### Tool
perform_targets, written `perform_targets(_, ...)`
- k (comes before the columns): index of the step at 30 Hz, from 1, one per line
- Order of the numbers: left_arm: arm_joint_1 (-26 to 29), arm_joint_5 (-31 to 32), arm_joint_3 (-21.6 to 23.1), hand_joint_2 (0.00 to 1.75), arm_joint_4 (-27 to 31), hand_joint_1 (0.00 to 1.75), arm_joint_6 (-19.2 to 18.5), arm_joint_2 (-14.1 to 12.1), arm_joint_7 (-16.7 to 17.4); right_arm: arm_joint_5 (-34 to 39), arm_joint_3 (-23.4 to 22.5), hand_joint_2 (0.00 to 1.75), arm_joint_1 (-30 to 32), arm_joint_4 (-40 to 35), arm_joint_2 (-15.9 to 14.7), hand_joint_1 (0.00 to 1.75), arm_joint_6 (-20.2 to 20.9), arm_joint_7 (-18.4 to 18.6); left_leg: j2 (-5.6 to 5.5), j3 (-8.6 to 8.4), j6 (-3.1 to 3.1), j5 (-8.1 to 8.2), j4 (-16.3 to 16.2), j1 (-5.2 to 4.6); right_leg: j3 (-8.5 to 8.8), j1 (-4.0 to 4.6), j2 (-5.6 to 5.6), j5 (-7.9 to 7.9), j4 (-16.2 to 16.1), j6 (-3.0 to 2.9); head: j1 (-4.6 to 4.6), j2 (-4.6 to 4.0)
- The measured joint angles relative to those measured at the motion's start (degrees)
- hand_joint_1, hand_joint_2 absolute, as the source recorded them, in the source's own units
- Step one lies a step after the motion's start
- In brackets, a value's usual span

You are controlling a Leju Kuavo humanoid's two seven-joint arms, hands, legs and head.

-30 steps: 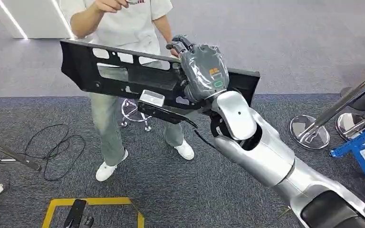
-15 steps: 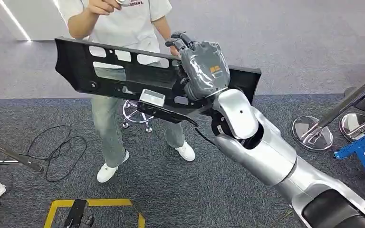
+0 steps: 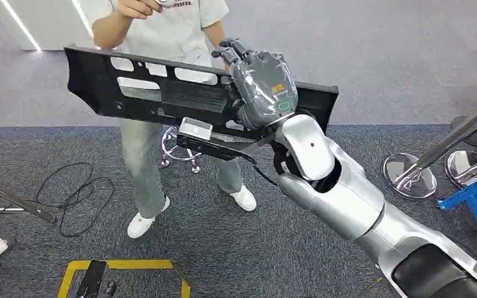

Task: Take the parts from the cabinet and place them on the table.

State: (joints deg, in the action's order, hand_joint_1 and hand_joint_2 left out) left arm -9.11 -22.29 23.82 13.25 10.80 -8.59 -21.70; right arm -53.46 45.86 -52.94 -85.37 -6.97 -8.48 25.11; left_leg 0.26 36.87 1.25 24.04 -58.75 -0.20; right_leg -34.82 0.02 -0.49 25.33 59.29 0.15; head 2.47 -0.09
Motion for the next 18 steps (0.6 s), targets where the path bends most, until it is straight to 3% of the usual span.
perform_targets(1, 0.1, 0.0, 0.0, 1.75, 0.0, 0.00, 0.0, 0.0, 0.0, 0.0, 0.0, 1.75, 0.1, 0.0, 0.0, 1.75, 0.0, 0.0, -0.02, -0.63, 0.50, -0.37, 0.8, 0.57, -0.28, 0.05, 0.02, 0.64, 0.4, 0.36, -0.13, 0.00)
perform_targets(2, 0.0, 0.0, 0.0, 1.75, 0.0, 0.00, 0.0, 0.0, 0.0, -0.1, 0.0, 1.75, 0.0, 0.0, 0.0, 1.75, 0.0, 0.0, -0.14, -0.94, 0.71, -0.43, 1.1, 0.42, -0.84, 0.01, 0.26, 1.99, 2.3, 0.47, -0.20, -0.02)
perform_targets(5, -0.1, 0.2, 0.0, 1.75, 0.0, 0.00, 0.0, 0.0, 0.0, -0.2, -0.1, 1.75, 0.3, 0.0, -0.1, 1.75, -0.2, 0.0, -0.47, -0.95, 1.29, -0.28, 1.0, 0.29, -7.16, -0.05, 0.41, 7.41, 15.1, 0.61, -0.22, -0.02)
perform_targets(6, 0.0, 0.2, 0.0, 1.75, 0.0, 0.00, 0.0, 0.0, 0.0, -0.2, -0.1, 1.75, 0.5, 0.0, -0.2, 1.75, -0.2, 0.0, -0.64, -0.95, 1.37, -0.21, 0.9, 0.29, -8.54, -0.08, 0.40, 7.47, 17.4, 0.69, -0.24, -0.02)
perform_targets(7, 0.0, 0.2, 0.0, 1.75, 0.0, 0.00, 0.0, 0.0, 0.0, -0.2, -0.1, 1.75, 0.7, 0.1, -0.2, 1.75, -0.2, 0.0, -0.89, -0.97, 1.34, -0.11, 0.8, 0.32, -8.49, -0.18, 0.41, 6.08, 16.5, 0.74, -0.26, 0.00)
perform_targets(8, 0.0, 0.2, 0.0, 1.75, 0.0, 0.00, 0.0, 0.0, 0.0, -0.2, -0.1, 1.75, 0.7, 0.1, -0.3, 1.75, -0.2, 0.0, -1.22, -0.98, 1.22, 0.06, 0.5, 0.37, -7.15, -0.30, 0.41, 3.67, 13.3, 0.75, -0.26, -0.02)
perform_targets(10, -0.1, 0.2, 0.0, 1.75, 0.0, 0.00, 0.0, 0.1, 0.0, -0.3, -0.1, 1.75, 0.5, 0.1, -0.3, 1.75, -0.2, 0.0, -1.75, -0.94, 0.78, 0.60, -0.3, 0.40, -2.65, -0.62, 0.82, -1.38, 3.6, 0.65, -0.26, 0.00)
perform_targets(11, -0.1, 0.2, 0.0, 1.75, 0.0, 0.00, 0.0, 0.1, 0.0, -0.4, -0.1, 1.75, 0.5, 0.1, -0.3, 1.75, -0.2, 0.0, -1.92, -0.63, 0.48, 0.85, -0.6, 0.22, -1.73, -0.62, 1.81, -0.28, 2.1, 0.55, -0.20, -0.02)
perform_targets(14, 0.0, 0.4, 0.0, 1.75, 0.0, 0.00, 0.2, 0.1, 0.0, -0.6, -0.1, 1.75, 0.5, 0.1, -0.3, 1.75, -0.1, 0.0, -2.40, -0.14, -0.42, 0.60, -0.7, 0.38, -1.61, -0.23, 1.62, -0.46, 1.3, -0.06, -0.29, 0.00)
perform_targets(16, 0.2, 0.5, 0.0, 1.75, 0.0, 0.00, 0.4, 0.1, 0.1, -0.8, -0.1, 1.75, 0.4, 0.0, -0.3, 1.75, -0.1, 0.0, -2.37, 0.13, -0.92, 0.98, -1.0, 0.50, -1.25, -0.64, 1.23, -0.88, 0.7, -0.79, -0.26, 0.00)
perform_targets(17, 0.1, 0.6, 0.0, 1.75, 0.0, 0.00, 0.5, 0.2, 0.1, -0.9, -0.1, 1.75, 0.4, 0.0, -0.3, 1.75, -0.1, 0.1, -1.54, 0.55, -1.33, 2.14, -2.6, 0.55, -0.98, -0.64, 1.04, -0.85, 0.5, -1.00, 0.06, 0.00)
perform_targets(18, 0.1, 0.5, 0.0, 1.75, 0.0, 0.00, 0.7, 0.2, 0.1, -0.9, -0.1, 1.75, 0.2, 0.0, -0.3, 1.75, -0.1, 0.1, -1.22, 2.00, -1.66, 4.01, -5.9, 0.66, -0.96, -0.63, 0.90, -0.80, 0.5, -1.17, 0.37, 0.00)
